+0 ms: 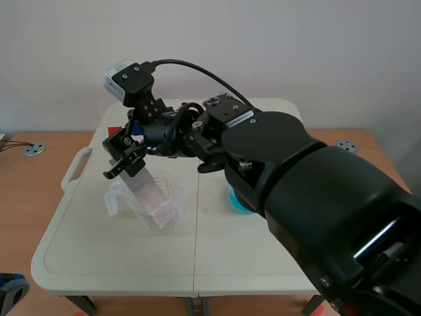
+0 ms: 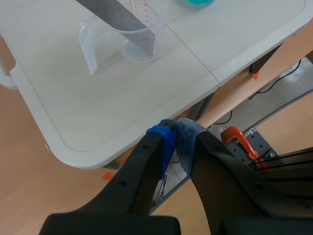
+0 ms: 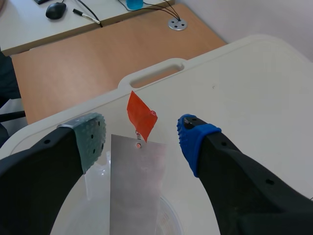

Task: Hold the metal plate by the orange handle, dip it into the blue solution, take it out and point at it, then put the plate back in the beaker on the left.
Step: 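Lift the metal plate out of the left beaker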

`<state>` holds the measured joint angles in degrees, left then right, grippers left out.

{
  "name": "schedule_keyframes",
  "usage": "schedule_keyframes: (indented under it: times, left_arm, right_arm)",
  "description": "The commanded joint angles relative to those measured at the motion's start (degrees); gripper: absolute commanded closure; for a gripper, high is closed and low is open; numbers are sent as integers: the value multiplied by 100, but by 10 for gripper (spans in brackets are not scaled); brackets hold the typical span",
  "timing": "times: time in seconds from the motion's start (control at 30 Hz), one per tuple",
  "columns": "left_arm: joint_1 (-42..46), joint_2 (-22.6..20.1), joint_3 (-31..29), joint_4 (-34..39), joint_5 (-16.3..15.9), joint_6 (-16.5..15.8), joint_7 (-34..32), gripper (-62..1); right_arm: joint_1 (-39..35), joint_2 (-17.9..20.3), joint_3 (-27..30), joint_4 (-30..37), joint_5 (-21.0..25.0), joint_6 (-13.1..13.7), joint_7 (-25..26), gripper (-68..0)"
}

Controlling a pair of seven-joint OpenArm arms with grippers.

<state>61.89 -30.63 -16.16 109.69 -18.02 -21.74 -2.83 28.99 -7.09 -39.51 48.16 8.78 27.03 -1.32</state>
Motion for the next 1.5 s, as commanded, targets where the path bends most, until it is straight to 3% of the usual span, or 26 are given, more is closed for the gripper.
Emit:
schedule_keyframes:
  times: [0.0,0.57,0.73,0.97,1.1,1.23,1.37,1.47]
  left_arm:
    - [-17,13,-11,61,-42,-39,-76,-27]
    - [-17,13,-11,61,-39,-50,-76,-27]
    - [-17,13,-11,61,-39,-50,-76,-27]
    - [-17,13,-9,61,-42,-52,-76,-27]
    - [-17,13,-9,61,-42,-50,-76,-27]
    - [-17,13,-9,61,-42,-50,-76,-27]
    - [-17,13,-9,61,-42,-50,-72,-27]
    - [-17,13,-9,61,-42,-50,-72,-27]
  right_arm:
    - [162,-182,-2,120,39,4,114,-262]
    - [164,-182,0,120,42,4,131,-12]
    - [164,-182,0,120,42,17,136,-13]
    - [166,-182,2,122,42,551,195,-13]
    - [133,-160,7,140,46,605,330,-13]
    - [37,37,37,229,66,656,634,-13]
    - [-179,319,50,540,63,1045,1003,-13]
    - [-365,542,50,894,61,1119,1145,-13]
